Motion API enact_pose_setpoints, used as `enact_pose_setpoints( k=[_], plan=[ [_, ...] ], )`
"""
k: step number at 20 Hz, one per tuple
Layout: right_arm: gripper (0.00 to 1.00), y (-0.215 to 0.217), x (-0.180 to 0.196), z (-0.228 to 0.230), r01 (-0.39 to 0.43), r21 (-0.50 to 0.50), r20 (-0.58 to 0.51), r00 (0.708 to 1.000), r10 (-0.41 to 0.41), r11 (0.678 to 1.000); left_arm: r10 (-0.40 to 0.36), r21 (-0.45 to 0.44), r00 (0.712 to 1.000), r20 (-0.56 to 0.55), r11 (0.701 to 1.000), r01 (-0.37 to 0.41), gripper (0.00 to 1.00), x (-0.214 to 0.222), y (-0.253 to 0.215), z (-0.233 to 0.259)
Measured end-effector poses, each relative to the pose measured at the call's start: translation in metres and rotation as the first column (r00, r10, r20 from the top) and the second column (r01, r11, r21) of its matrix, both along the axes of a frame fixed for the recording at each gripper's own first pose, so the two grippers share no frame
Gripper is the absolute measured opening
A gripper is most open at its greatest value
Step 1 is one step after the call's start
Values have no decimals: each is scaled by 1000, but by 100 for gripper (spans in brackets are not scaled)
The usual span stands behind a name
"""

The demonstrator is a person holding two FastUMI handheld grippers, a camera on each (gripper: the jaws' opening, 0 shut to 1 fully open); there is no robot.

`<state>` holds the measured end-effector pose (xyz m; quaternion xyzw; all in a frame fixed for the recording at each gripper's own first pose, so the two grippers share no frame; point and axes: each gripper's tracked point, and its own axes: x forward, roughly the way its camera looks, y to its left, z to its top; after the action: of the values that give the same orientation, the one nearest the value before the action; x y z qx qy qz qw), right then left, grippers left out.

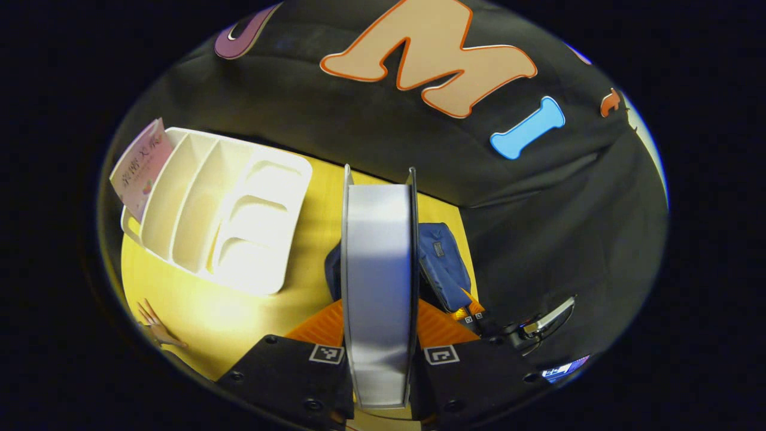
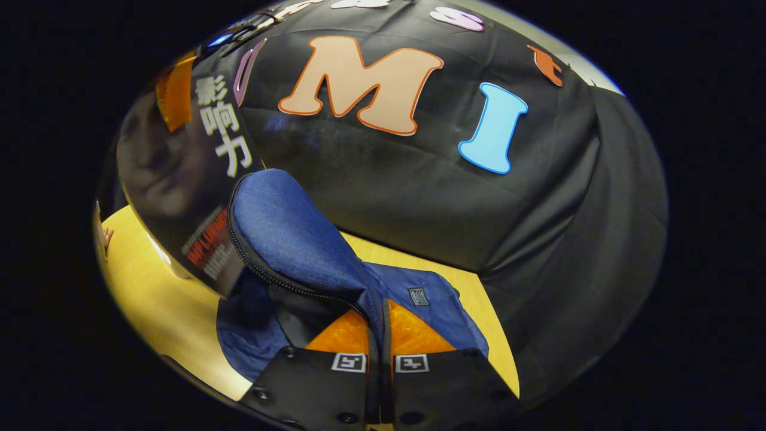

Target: Open the schoolbag, grab two books from the bookshelf and put them into the schoolbag.

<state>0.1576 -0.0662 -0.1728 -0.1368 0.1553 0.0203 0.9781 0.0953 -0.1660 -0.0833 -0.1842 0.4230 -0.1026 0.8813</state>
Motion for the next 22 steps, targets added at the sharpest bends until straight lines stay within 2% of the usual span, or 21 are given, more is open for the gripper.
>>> enact_pose_setpoints(
  k=[2,4,5,8,15,19,22],
  plan=[
    [7,-2,0,0,3,16,1,1000,-3,1000,-6,-63,1000,-2,998,6,34,4,-18,-23],
    [4,-1,-1,1,-1,27,10,1000,0,1000,-1,-132,1000,-2,991,0,33,12,-35,-45],
    [7,-1,-1,2,-3,33,16,1000,3,999,4,-156,1000,6,988,-3,34,19,-42,-55],
    [1,-2,-1,1,-7,40,19,1000,7,999,0,-211,999,34,977,7,34,34,-64,-81],
    [4,-1,-4,6,-25,46,45,999,23,999,-45,-263,997,57,963,59,35,65,-97,-132],
    [1,-3,-4,8,-7,55,55,998,4,998,-42,-362,997,71,930,65,34,85,-112,-145],
    [4,-4,-4,9,4,62,61,998,-8,998,-57,-430,996,67,899,80,36,87,-121,-158]
  ],
)
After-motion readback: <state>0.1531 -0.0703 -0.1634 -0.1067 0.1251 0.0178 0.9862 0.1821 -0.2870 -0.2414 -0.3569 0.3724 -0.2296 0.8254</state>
